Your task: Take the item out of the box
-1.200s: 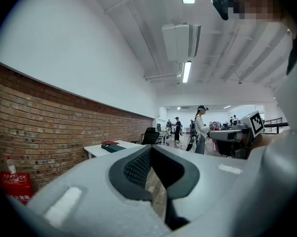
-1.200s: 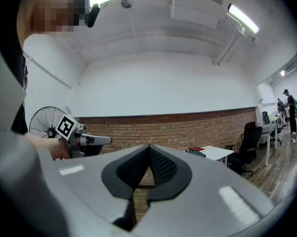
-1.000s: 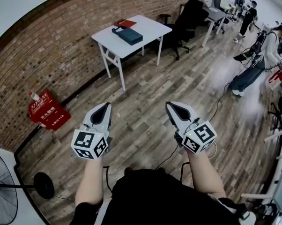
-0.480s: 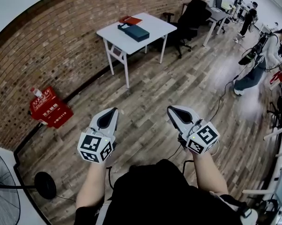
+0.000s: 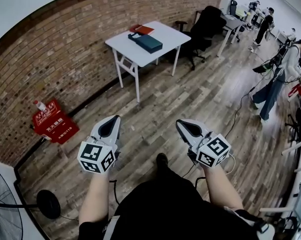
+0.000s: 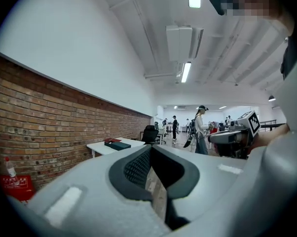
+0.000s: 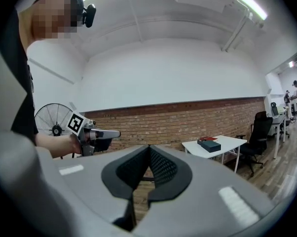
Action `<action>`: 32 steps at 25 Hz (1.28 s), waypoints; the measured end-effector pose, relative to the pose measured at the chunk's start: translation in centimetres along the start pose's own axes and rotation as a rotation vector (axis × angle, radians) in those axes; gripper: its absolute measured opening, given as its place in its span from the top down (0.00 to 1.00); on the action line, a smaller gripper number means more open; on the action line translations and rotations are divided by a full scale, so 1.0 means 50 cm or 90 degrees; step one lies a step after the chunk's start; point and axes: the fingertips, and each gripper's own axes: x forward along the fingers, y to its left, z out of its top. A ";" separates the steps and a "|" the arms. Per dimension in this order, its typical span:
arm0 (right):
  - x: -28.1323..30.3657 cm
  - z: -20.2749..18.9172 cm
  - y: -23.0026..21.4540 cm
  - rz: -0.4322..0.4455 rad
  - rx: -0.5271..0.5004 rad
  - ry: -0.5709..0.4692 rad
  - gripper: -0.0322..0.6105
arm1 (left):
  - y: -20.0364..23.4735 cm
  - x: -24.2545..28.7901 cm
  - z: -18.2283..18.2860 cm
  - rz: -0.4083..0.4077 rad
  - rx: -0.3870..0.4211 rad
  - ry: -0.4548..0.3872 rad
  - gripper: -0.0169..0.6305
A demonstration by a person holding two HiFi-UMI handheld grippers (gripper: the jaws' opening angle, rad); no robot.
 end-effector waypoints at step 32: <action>0.402 -0.052 -0.625 0.047 0.094 0.038 0.95 | 0.267 0.662 -0.007 0.051 -0.098 0.042 0.96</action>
